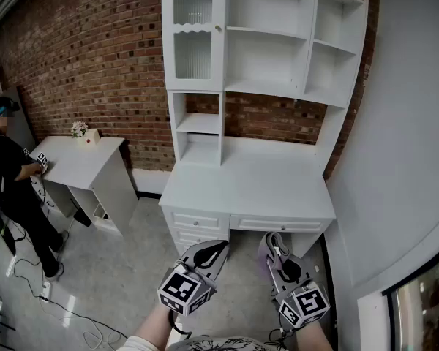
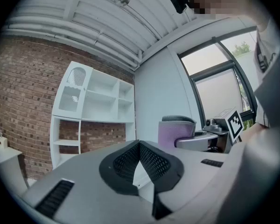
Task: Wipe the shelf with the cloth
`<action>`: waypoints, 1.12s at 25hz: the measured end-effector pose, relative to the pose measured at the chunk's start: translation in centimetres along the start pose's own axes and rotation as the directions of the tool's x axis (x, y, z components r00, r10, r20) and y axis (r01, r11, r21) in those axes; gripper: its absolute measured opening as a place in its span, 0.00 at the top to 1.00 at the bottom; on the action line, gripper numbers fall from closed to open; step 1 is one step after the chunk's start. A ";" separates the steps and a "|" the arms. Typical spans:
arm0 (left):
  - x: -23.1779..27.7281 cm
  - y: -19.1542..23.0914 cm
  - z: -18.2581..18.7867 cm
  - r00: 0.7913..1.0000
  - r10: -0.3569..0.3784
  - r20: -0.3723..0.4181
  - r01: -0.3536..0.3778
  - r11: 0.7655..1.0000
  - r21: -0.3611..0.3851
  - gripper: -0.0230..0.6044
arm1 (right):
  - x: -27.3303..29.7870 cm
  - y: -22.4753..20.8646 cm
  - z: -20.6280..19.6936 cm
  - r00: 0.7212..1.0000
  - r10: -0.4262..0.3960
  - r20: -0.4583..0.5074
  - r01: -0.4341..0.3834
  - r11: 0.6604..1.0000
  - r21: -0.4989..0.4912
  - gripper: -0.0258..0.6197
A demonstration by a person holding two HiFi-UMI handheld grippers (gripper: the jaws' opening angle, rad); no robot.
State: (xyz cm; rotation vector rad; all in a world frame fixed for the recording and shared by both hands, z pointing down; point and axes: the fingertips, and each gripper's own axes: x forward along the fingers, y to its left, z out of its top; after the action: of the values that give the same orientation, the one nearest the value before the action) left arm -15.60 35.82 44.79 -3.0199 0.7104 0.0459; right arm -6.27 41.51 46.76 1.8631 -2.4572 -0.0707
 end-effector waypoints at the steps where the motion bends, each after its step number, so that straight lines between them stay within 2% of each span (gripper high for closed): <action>1: -0.1 0.1 0.1 1.000 0.002 0.005 -0.002 1.000 0.001 0.94 | 0.1 0.0 0.2 1.000 0.000 0.002 0.000 1.000 0.000 0.85; 11: -0.1 0.2 0.0 1.000 -0.009 0.008 0.009 1.000 0.003 0.94 | 0.6 -0.1 0.3 1.000 -0.024 -0.002 0.024 1.000 -0.002 0.85; 17: -1.1 0.9 -0.3 1.000 -0.018 0.006 0.018 0.999 -0.026 0.94 | 1.0 0.2 1.3 0.997 -0.076 0.005 0.076 0.997 0.027 0.84; 21: -2.0 3.0 -0.6 0.999 -0.034 0.013 0.034 0.999 -0.021 0.94 | 2.9 1.1 1.5 0.995 -0.101 0.013 0.101 0.995 0.005 0.84; 28: -4.1 7.4 -1.4 0.998 -0.026 0.056 0.026 1.000 -0.005 0.94 | 7.6 4.5 1.4 0.995 -0.095 0.022 0.097 0.992 -0.078 0.84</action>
State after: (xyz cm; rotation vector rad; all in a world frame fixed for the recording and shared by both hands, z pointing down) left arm -22.59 30.96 46.11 -3.0195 0.6675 0.1311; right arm -12.75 35.47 45.81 1.9545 -2.3386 -0.1878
